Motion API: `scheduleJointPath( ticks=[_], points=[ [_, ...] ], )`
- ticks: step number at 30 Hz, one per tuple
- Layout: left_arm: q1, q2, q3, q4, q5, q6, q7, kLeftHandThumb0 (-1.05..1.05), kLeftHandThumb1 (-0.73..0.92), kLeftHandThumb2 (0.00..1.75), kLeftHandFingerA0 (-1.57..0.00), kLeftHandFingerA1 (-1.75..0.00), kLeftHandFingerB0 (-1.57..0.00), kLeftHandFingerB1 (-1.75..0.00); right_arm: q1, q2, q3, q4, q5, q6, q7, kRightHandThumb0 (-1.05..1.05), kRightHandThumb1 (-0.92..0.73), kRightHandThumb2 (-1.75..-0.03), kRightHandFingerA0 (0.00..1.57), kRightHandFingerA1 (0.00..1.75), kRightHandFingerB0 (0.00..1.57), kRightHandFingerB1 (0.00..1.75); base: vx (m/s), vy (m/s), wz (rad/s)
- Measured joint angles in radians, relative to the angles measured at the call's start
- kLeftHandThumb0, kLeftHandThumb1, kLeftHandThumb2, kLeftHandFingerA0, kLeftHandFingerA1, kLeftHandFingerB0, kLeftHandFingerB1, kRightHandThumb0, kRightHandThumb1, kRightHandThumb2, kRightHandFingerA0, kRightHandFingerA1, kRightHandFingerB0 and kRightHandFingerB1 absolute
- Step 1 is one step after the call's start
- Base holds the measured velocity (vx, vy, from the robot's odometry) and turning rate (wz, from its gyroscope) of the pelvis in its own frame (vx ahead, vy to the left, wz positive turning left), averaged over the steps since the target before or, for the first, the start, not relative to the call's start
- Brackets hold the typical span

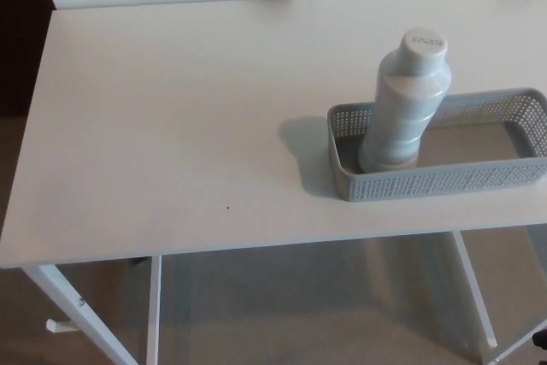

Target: The robot walk up to a desk on which a bottle is kept on the left hand side and a container is kept on the right hand side. The robot uses its left hand to pick up the bottle and places it in the container.

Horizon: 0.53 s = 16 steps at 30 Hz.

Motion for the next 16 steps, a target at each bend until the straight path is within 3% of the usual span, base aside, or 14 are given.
scheduleJointPath(
  ticks=[1,2,3,4,6,7,9,10,11,12,14,15,16],
  points=[
    [0.000,0.000,0.000,0.000,0.000,0.000,0.000,-0.51,0.56,0.74,-0.09,-0.54,-0.15,-0.53,0.000,0.000,0.000,0.000,0.000,0.000,0.000,-0.81,-0.36,-0.77,0.92,0.54,0.81,0.51,0.00,0.000,0.00],
    [0.015,-0.004,0.002,0.043,0.000,0.000,0.000,-0.51,0.56,0.74,-0.09,-0.54,-0.15,-0.53,0.001,0.000,-0.001,0.001,0.000,0.000,-0.001,-0.81,-0.36,-0.77,0.92,0.54,0.81,0.51,0.00,0.000,0.00],
    [0.031,-0.011,0.002,0.092,0.000,0.000,0.000,-0.37,0.41,0.89,-0.15,-0.59,-0.45,-0.68,0.002,0.000,-0.001,0.002,0.000,0.000,-0.002,-0.88,-0.39,-0.77,0.96,0.53,0.84,0.50,0.00,0.000,0.00],
    [0.033,-0.013,0.002,0.100,0.001,0.000,0.001,-0.40,0.52,0.55,-0.39,-0.69,-0.69,-0.68,0.003,0.000,-0.001,0.003,0.000,0.000,-0.002,-0.86,-0.39,-0.78,0.95,0.54,0.83,0.51,0.00,0.000,0.00],
    [0.062,-0.028,0.001,0.202,0.002,0.000,0.000,-0.40,0.52,0.55,-0.39,-0.69,-0.69,-0.68,0.005,0.000,-0.004,0.008,0.000,0.000,-0.006,-0.86,-0.39,-0.78,0.95,0.54,0.83,0.51,0.00,0.000,0.00],
    [0.068,-0.032,0.000,0.223,0.002,0.000,0.000,-0.39,0.54,0.56,-0.55,-0.72,-0.86,-0.61,0.006,0.000,-0.004,0.009,0.000,0.001,-0.006,-0.68,-0.44,-0.56,0.92,0.46,0.86,0.44,0.00,0.000,0.00],
    [0.086,-0.042,-0.008,0.294,0.004,-0.001,0.000,-0.39,0.54,0.56,-0.55,-0.72,-0.86,-0.61,0.009,0.000,-0.005,0.015,0.000,0.001,-0.009,-0.68,-0.44,-0.56,0.92,0.46,0.86,0.44,0.00,0.000,0.00],
    [0.095,-0.047,-0.015,0.329,0.005,-0.003,-0.001,-0.39,0.57,0.57,-0.23,-0.46,-0.56,-0.50,0.012,0.000,-0.006,0.019,0.000,0.001,-0.011,-0.67,-0.44,-0.55,0.93,0.46,0.85,0.44,0.00,0.000,0.00],
    [0.100,-0.049,-0.019,0.348,0.006,-0.005,-0.001,-0.39,0.57,0.57,-0.23,-0.46,-0.56,-0.50,0.014,0.000,-0.007,0.021,0.000,0.001,-0.012,-0.67,-0.44,-0.55,0.93,0.46,0.85,0.44,0.00,0.000,0.00],
    [0.112,-0.054,-0.034,0.390,0.010,-0.013,-0.003,-0.49,0.44,0.75,-0.24,-0.56,-0.59,-0.60,0.019,0.000,-0.009,0.025,0.000,0.002,-0.016,-0.70,-0.44,-0.57,0.92,0.46,0.85,0.45,0.00,0.000,0.00],
    [0.124,-0.070,-0.063,0.464,0.016,-0.025,-0.008,-0.49,0.44,0.75,-0.24,-0.56,-0.59,-0.60,0.034,-0.001,-0.013,0.032,0.000,0.002,-0.022,-0.70,-0.44,-0.57,0.92,0.46,0.85,0.45,0.00,0.000,0.00],
    [0.125,-0.073,-0.075,0.494,0.019,-0.032,-0.010,-0.39,0.54,0.56,-0.32,-0.52,-0.73,-0.52,0.040,-0.001,-0.014,0.036,0.000,0.002,-0.024,-0.70,-0.45,-0.56,0.91,0.45,0.86,0.44,0.00,0.000,0.00],
    [0.125,-0.073,-0.075,0.494,0.019,-0.032,-0.010,-0.39,0.54,0.56,-0.32,-0.52,-0.73,-0.52,0.040,-0.001,-0.014,0.036,0.000,0.002,-0.024,-0.70,-0.45,-0.56,0.91,0.45,0.86,0.44,0.00,0.000,0.00]
  ],
)
